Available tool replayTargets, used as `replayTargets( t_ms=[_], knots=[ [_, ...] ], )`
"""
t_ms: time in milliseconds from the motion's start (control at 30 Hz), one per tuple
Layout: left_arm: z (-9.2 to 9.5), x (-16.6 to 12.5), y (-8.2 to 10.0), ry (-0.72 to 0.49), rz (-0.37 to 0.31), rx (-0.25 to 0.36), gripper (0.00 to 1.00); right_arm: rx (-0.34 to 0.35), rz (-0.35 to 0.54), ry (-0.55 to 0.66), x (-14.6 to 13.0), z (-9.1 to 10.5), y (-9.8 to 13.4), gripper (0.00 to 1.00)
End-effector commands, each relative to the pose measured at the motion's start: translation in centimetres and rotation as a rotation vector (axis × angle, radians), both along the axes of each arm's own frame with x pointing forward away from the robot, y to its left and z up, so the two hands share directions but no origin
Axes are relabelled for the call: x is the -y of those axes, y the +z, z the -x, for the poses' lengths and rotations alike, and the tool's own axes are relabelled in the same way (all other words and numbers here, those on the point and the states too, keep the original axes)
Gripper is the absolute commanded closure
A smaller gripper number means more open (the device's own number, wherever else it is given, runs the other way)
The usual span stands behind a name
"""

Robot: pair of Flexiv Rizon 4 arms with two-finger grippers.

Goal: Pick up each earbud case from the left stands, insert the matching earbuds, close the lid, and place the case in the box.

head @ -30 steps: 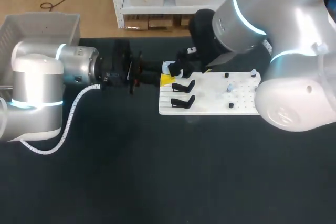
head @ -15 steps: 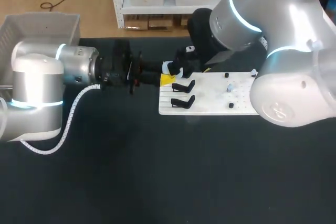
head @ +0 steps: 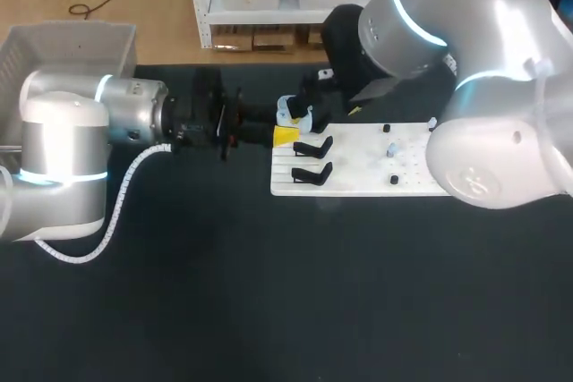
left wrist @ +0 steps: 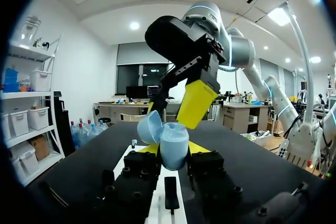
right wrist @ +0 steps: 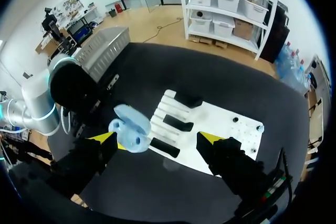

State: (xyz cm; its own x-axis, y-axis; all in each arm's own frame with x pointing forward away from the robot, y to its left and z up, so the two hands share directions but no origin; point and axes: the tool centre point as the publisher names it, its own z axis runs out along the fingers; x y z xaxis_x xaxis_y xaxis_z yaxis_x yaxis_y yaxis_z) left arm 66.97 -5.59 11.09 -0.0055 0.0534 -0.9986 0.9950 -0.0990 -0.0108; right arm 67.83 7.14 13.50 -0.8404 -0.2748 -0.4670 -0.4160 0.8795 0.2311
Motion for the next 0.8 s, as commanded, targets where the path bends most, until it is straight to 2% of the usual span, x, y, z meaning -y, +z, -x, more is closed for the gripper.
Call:
replayTargets(
  t_ms=[33, 233, 367, 633, 800],
  knots=[
    [0.0, 0.0, -0.1, 0.0, 0.001, 0.002, 1.0, 0.041, -0.002, -0.015, 0.4, 0.3, 0.7, 0.0],
    [0.0, 0.0, -0.1, 0.0, 0.001, 0.002, 1.0, 0.108, 0.021, -0.005, 1.7, 0.5, 2.3, 0.0],
    [0.0, 0.0, -0.1, 0.0, 0.001, 0.002, 1.0, 0.155, 0.146, -0.049, 3.8, 0.4, 3.0, 0.0],
    [0.0, 0.0, -0.1, 0.0, 0.001, 0.002, 1.0, 0.119, 0.313, -0.146, 9.3, -0.2, 3.1, 0.0],
    [0.0, 0.0, -0.1, 0.0, 0.001, 0.002, 1.0, 0.043, 0.423, -0.178, 12.3, -0.7, 1.6, 0.0]
  ],
)
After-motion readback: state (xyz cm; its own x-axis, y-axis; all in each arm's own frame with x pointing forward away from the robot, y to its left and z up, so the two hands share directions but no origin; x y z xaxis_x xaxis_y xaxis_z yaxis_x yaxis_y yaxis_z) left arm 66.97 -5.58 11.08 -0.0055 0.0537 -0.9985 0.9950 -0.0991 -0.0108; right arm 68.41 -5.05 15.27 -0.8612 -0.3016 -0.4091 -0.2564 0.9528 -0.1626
